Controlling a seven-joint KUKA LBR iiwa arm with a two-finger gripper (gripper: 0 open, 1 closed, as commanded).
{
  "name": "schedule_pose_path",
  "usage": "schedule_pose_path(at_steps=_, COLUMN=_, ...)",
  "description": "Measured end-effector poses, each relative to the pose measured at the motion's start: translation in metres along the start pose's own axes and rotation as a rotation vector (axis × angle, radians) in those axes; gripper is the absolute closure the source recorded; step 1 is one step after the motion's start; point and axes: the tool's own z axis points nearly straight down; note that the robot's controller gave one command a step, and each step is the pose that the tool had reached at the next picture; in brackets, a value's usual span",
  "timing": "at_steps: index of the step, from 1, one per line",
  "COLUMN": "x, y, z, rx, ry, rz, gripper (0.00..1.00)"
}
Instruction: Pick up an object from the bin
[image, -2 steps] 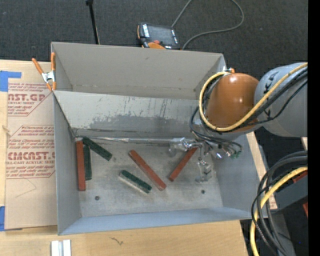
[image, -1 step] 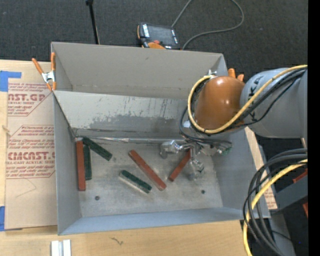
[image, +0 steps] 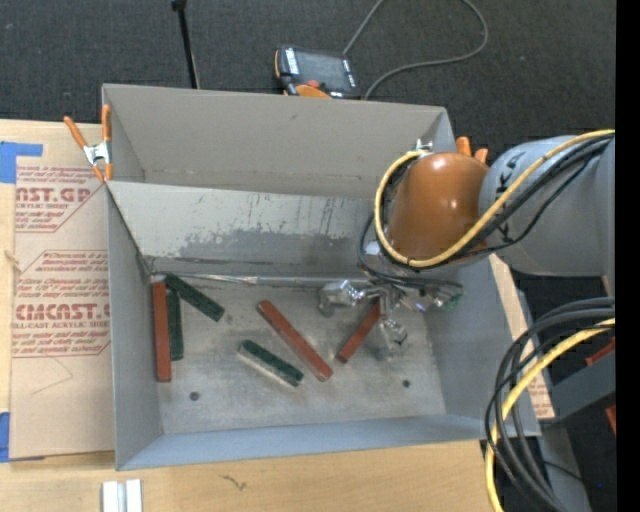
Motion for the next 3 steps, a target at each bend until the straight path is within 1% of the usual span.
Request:
schedule_pose_path(at_steps=1, x=0.0, y=0.0, z=0.0, rx=0.001, ry=-0.001, rz=0.0, gripper=1.0)
schedule_pose_path(at_steps=2, x=-0.001, y=0.0, z=-0.006, rx=0.001, ry=0.0, rz=0.002, gripper=1.0)
schedule_pose_path(at_steps=3, x=-0.004, y=-0.001, z=-0.096, rx=0.008, ry=-0.005, rz=0.002, gripper=1.0)
